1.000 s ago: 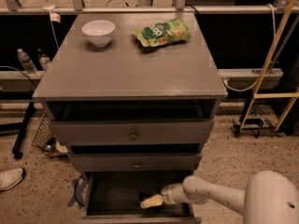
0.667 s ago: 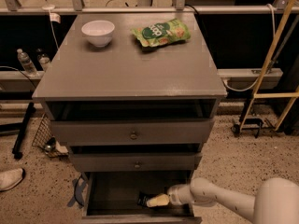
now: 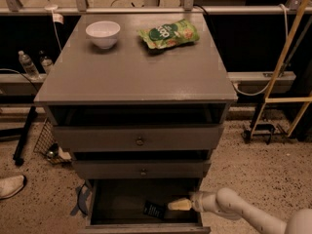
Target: Place rxbar blueberry into bottom drawer
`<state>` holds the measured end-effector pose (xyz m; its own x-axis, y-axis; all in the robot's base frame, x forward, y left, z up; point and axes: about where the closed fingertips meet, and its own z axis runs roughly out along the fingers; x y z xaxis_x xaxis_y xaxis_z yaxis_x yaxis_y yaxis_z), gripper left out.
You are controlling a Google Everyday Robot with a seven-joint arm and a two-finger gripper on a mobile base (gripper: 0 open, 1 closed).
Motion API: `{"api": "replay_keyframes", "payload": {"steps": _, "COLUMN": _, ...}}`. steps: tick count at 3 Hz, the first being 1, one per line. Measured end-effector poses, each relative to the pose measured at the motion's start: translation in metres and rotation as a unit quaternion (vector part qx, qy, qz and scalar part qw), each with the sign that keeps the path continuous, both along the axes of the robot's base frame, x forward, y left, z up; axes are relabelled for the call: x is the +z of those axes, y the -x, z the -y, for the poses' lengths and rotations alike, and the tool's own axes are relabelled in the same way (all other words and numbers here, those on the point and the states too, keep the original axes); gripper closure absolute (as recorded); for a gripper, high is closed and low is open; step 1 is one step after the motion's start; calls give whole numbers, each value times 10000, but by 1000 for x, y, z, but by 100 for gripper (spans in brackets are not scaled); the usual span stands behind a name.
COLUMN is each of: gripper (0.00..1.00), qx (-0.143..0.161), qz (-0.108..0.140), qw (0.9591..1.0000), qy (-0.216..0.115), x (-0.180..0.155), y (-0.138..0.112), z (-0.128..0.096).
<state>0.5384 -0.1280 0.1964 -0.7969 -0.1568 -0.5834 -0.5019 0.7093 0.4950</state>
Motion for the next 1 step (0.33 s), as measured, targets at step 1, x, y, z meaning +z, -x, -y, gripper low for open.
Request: {"api": "replay_keyframes", "payload": {"steps": 1, "gripper": 0, "qx": -195, "qz": 544, "qw": 9981, "qy": 188, "x": 36, "y": -10, "z": 27}}
